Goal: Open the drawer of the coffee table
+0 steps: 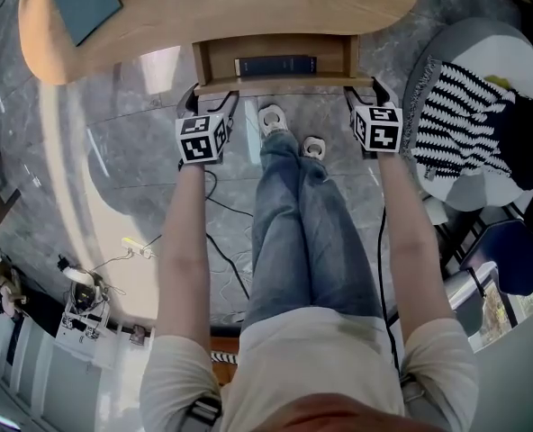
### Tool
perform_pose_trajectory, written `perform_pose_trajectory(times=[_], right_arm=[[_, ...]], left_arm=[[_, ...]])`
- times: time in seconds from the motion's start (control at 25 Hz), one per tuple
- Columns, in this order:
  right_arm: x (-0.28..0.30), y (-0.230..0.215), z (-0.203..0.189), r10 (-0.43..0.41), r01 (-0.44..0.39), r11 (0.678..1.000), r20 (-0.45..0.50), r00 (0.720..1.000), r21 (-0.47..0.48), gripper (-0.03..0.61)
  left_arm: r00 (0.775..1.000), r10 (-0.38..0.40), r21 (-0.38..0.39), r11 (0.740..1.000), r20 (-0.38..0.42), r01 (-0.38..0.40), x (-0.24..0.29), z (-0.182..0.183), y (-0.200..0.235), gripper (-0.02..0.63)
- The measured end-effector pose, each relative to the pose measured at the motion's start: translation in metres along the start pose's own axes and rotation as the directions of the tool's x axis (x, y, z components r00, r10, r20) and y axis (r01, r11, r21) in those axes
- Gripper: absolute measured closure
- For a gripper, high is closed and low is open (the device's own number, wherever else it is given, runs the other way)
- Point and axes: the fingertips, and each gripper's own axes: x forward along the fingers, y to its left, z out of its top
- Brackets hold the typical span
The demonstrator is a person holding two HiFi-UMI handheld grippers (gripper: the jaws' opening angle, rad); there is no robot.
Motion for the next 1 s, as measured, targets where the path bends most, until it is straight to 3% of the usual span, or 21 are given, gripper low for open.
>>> perform_pose_trajectory(times=[1.0], right_arm=[[-0.004, 0.021, -0.081, -0.006, 0.007, 1.000, -0.045, 0.999, 0.030, 0.307]], left_arm=[[0.997, 0.022, 0.011, 1.000, -0.075, -0.021, -0.012, -0.071, -0.009, 0.222]])
